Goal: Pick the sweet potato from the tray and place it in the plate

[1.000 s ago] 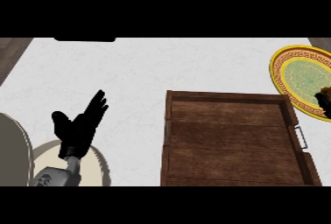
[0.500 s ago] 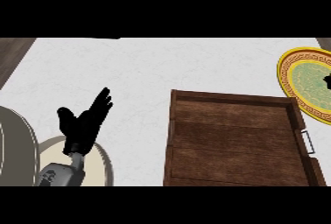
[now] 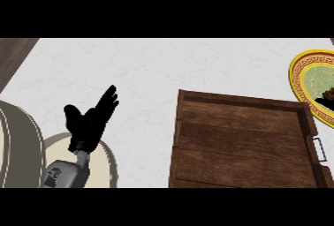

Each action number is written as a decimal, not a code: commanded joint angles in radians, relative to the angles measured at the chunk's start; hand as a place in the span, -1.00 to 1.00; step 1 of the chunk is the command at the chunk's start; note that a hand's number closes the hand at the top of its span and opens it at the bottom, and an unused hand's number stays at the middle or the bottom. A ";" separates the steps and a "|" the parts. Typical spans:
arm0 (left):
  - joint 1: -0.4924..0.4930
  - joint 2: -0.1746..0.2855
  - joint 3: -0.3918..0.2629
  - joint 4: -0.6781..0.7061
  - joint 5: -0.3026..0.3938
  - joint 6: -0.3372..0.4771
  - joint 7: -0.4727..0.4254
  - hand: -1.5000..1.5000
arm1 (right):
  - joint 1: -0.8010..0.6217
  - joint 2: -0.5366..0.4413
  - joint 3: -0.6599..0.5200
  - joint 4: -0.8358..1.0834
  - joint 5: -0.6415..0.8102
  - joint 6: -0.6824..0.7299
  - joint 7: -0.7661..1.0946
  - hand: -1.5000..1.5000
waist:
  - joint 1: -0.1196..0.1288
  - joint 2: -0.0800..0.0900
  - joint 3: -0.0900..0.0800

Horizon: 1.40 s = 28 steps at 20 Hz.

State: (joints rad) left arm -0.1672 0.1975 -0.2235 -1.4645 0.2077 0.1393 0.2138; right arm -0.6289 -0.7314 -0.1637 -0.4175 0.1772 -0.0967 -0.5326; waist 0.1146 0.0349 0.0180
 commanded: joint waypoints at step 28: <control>0.114 -0.006 0.049 0.008 0.012 -0.001 0.030 0.00 | 0.112 -0.219 -0.166 0.202 -0.161 0.737 -0.330 -1.00 | -0.081 -0.008 -0.006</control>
State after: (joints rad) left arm -0.1008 0.2027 -0.1739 -1.5009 0.2080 0.1372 0.2320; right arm -0.5871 -0.9171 -0.3494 -0.2042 -0.0061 0.4970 -0.7154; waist 0.0469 0.0200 0.0213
